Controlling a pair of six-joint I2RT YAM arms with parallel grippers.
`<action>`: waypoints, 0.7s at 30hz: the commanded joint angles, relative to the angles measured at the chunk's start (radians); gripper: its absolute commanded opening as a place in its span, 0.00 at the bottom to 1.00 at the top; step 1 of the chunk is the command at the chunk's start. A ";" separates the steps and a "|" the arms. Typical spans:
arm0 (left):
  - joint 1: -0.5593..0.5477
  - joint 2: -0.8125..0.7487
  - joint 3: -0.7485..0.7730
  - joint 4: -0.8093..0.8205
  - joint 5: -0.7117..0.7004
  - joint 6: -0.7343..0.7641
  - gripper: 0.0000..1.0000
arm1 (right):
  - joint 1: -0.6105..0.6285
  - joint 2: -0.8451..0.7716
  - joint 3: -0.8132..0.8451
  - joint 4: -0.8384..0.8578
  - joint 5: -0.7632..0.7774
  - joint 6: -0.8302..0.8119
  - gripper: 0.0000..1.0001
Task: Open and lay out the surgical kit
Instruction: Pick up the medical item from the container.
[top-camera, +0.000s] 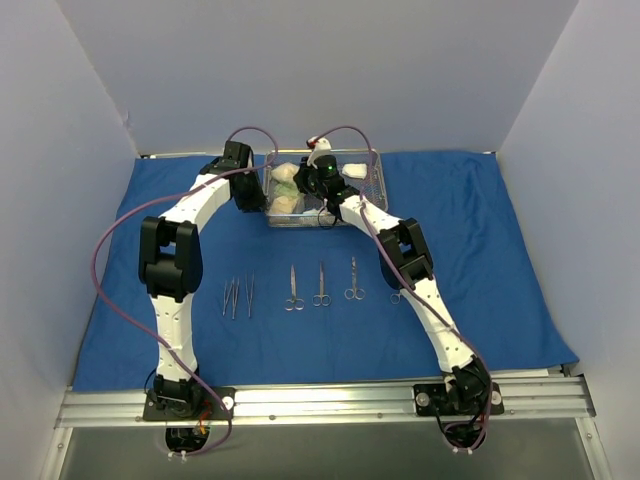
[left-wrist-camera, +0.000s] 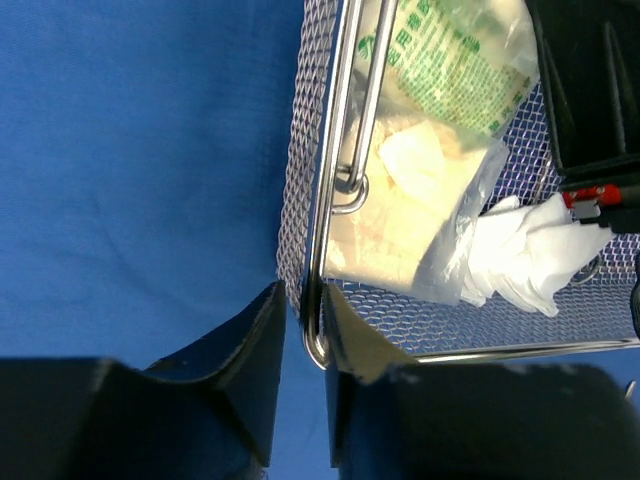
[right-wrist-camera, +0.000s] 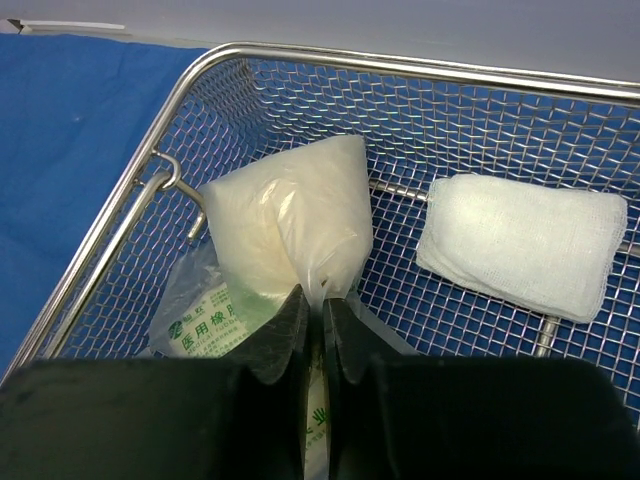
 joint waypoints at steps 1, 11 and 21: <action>-0.005 0.021 0.062 0.027 -0.037 -0.017 0.29 | 0.016 -0.086 -0.027 0.025 0.036 0.002 0.00; -0.013 0.035 0.073 0.051 -0.114 -0.101 0.02 | 0.018 -0.253 -0.146 0.045 0.091 -0.054 0.00; -0.013 0.018 0.070 0.059 -0.182 -0.177 0.02 | 0.007 -0.421 -0.321 0.077 0.096 -0.128 0.00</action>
